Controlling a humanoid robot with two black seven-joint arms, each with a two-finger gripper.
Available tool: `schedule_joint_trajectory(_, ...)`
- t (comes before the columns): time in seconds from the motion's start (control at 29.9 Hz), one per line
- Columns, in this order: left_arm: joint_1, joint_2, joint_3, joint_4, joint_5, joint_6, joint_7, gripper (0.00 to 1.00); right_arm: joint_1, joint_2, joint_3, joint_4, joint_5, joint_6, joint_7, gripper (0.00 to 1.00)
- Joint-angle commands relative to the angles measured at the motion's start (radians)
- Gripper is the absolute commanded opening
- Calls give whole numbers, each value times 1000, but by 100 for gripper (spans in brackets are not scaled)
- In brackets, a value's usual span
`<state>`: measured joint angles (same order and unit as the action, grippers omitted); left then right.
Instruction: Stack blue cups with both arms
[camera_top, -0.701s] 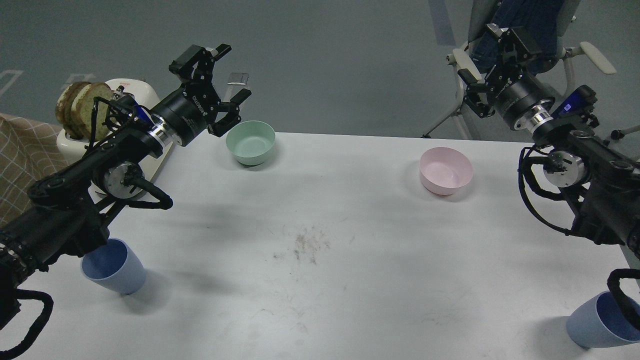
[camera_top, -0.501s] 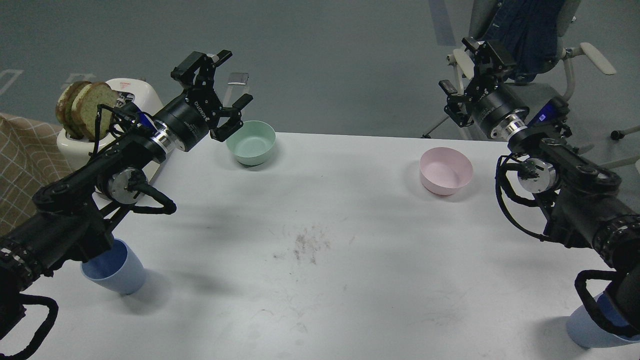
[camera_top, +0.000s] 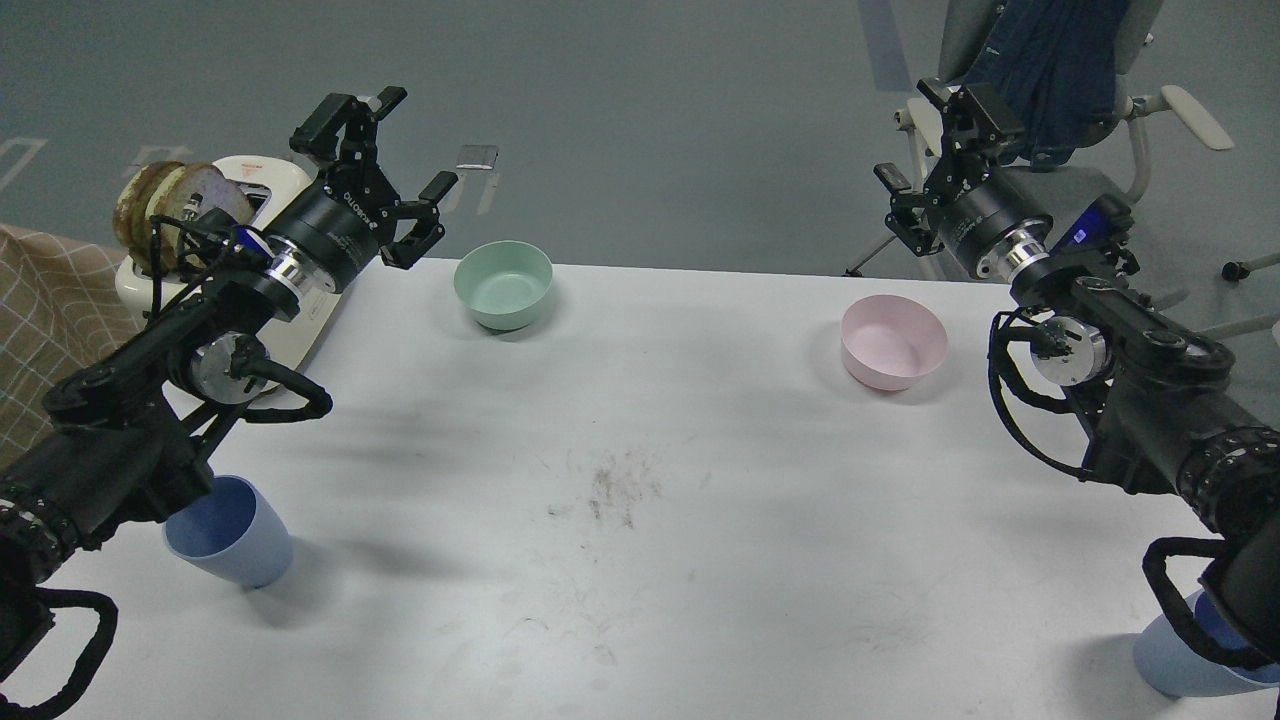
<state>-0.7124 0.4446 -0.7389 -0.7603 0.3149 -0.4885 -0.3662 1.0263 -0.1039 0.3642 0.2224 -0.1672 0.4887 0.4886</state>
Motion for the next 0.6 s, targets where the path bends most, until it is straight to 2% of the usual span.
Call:
schedule_joint_trajectory(0.0, -7, -21, -1, -10, 0, 0, 0, 98, 4, 6, -1, 2, 2, 0, 0, 100)
schedule_joint_trajectory(0.3, -4, -32, 6, -11, 13, 0, -13, 98, 5, 56, -1, -28, 0, 0, 0, 100)
schedule_joint_trajectory(0.47, -7, -23, 0, -13, 4, 0, -54, 98, 5, 53, -1, -32, 0, 0, 0, 100)
schedule_joint_trajectory(0.57, -7, -20, -1, -24, 3, 0, -59, 98, 5, 56, 1, -32, 2, 0, 0, 100)
